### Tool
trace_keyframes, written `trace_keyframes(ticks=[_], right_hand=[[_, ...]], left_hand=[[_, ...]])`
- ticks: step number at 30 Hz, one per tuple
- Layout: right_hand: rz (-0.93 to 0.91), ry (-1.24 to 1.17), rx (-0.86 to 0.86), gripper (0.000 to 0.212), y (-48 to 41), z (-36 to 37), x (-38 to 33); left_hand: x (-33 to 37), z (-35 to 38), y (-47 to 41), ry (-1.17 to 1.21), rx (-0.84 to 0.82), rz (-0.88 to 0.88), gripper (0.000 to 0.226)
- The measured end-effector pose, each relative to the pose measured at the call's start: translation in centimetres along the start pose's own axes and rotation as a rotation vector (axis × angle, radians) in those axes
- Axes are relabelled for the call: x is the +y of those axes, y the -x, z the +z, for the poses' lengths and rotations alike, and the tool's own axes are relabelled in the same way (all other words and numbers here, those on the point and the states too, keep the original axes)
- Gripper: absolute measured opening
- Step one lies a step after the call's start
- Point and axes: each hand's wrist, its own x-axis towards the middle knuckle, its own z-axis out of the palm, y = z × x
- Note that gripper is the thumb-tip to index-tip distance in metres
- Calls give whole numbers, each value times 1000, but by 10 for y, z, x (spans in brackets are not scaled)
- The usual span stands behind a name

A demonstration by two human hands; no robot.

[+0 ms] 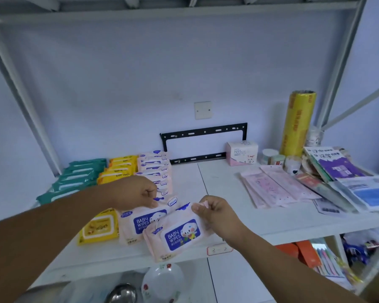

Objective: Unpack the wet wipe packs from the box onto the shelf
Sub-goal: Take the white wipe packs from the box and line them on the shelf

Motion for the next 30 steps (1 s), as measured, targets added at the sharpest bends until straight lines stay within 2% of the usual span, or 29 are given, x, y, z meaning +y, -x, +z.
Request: trace_keyframes(ticks=[15,23,27,30], right_hand=[[166,-43,232,38,-70,79,63],[198,-114,284,45,-78,89,69],[167,-106,279,67,-84,94,66],[182,-100,292,45,-86,100,69]], left_hand=[[-107,35,-107,32,-150,212,19],[-116,60,-120,177,22,217,17],[-112,65,-123,240,73,221,16],[-114,68,-123,217,51,182,13]])
